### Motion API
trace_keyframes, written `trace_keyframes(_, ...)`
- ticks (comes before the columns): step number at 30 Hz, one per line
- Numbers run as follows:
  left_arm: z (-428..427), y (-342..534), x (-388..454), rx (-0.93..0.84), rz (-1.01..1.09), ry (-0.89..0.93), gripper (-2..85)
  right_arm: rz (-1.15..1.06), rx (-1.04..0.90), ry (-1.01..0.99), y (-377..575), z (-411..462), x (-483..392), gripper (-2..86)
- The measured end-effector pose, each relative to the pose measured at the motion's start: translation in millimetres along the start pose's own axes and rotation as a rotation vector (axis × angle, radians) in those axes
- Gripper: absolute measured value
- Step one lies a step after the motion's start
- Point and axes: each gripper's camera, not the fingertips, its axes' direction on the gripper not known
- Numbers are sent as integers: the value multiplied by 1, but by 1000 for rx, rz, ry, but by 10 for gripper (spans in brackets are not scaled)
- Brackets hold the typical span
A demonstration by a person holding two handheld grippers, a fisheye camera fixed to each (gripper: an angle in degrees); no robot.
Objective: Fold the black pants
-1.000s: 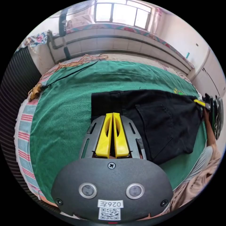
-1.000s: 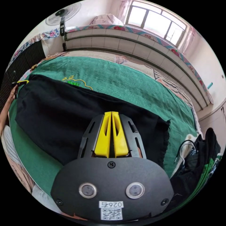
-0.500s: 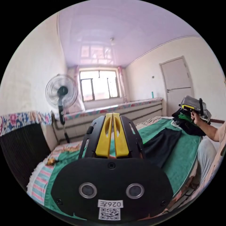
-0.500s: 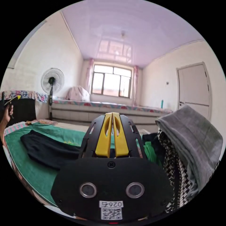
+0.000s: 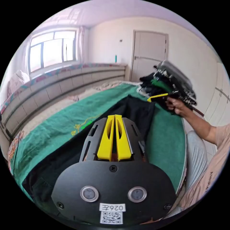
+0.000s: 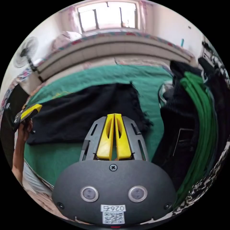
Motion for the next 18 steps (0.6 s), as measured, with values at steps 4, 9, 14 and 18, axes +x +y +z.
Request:
trace_keyframes(4,73,-44,-46,-188,-135,72,-7,299,-18,41,-26,0,165,-8)
trace_keyframes(9,53,-101,-50,220,-170,53,1,670,198,-498,35,-63,330,1)
trace_keyframes(14,149,-186,-14,135,-26,132,114,745,147,-548,5,-48,365,62)
trace_keyframes(18,257,-243,10,-18,1,232,175,726,180,-537,-19,-56,393,56)
